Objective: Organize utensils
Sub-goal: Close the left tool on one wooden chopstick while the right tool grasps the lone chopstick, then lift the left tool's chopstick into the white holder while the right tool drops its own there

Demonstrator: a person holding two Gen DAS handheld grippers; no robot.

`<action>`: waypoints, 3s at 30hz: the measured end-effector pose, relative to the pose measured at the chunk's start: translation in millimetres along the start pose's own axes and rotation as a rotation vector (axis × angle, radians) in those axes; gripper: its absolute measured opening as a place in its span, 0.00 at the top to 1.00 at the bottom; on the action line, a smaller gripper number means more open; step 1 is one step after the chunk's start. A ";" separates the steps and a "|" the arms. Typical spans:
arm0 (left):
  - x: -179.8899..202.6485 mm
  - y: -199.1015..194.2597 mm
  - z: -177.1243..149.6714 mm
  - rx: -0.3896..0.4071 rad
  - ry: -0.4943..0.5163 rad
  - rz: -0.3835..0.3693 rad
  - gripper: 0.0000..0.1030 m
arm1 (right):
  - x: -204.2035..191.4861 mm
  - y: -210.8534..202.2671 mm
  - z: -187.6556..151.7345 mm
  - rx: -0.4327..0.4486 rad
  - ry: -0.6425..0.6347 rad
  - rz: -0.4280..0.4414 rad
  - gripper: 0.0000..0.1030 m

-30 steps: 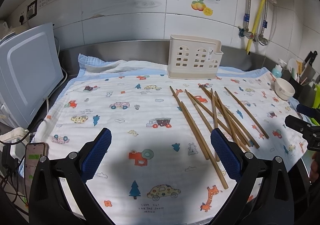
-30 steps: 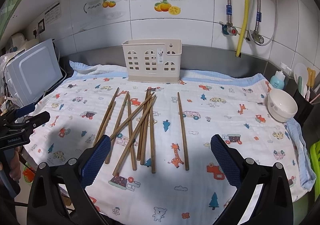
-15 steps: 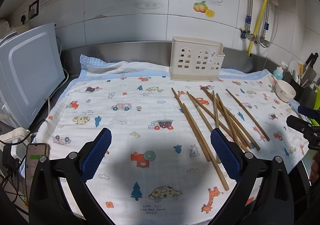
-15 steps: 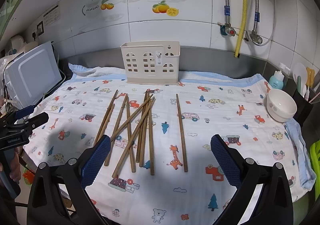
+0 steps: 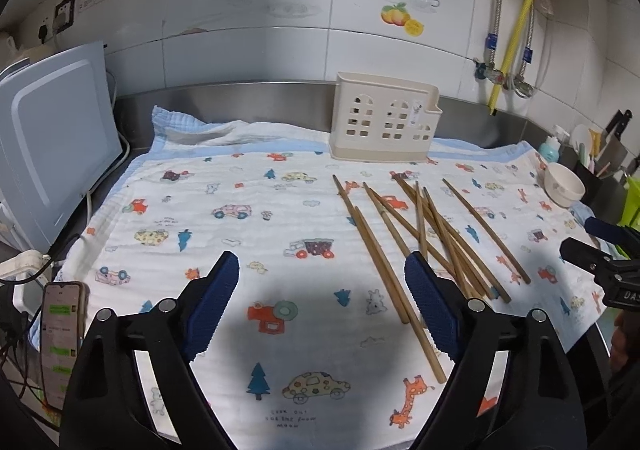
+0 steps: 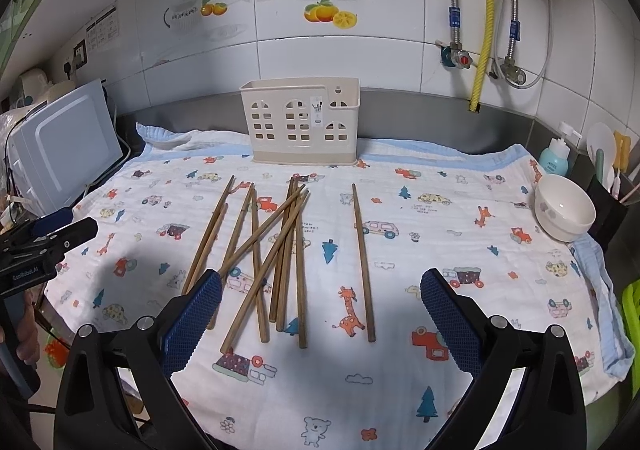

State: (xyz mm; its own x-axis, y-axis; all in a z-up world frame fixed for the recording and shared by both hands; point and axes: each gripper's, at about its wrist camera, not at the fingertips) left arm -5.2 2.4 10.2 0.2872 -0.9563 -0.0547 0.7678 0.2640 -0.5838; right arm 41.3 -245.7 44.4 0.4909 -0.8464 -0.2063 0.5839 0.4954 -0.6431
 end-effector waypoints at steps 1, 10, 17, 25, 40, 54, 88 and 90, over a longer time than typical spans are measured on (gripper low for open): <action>0.6 0.6 -1.0 -0.004 0.001 -0.004 0.24 | 1.0 0.3 -0.9 -0.001 0.002 0.000 0.07; 16.5 16.6 -17.3 -0.097 -0.021 -0.075 0.46 | 11.3 4.4 -9.3 -0.020 0.023 0.008 0.19; 36.9 38.1 -32.1 -0.183 0.010 -0.119 0.60 | 18.9 10.4 -13.5 -0.036 0.041 0.015 0.23; 54.9 66.8 -43.6 -0.262 0.043 -0.115 0.63 | 27.1 21.6 -16.8 -0.051 0.058 0.031 0.23; 70.6 79.8 -45.0 -0.279 0.084 -0.060 0.66 | 34.7 34.7 -19.2 -0.065 0.079 0.045 0.22; 68.6 95.8 -35.1 -0.261 0.060 -0.019 0.68 | 45.7 37.9 -23.6 -0.072 0.101 0.042 0.23; 51.5 116.5 -23.7 -0.262 0.016 -0.151 0.94 | 65.2 77.2 -41.9 -0.170 0.106 -0.035 0.93; 48.3 113.1 -23.0 -0.252 0.014 -0.155 0.95 | 63.0 72.9 -40.7 -0.158 0.094 -0.046 0.93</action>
State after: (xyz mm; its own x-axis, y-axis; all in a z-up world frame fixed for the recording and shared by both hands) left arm 82.3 -16.8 -77.1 0.1684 -0.9849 0.0403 0.6351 0.0771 -0.7685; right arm 88.5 -270.9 -45.5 0.3995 -0.8855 -0.2374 0.4917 0.4255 -0.7598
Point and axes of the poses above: each gripper's, at about its wrist camera, not at the fingertips, and y roughly the way its jaws point, x to its right, z to its top, and after that the axes turned 13 degrees about z, right-handed
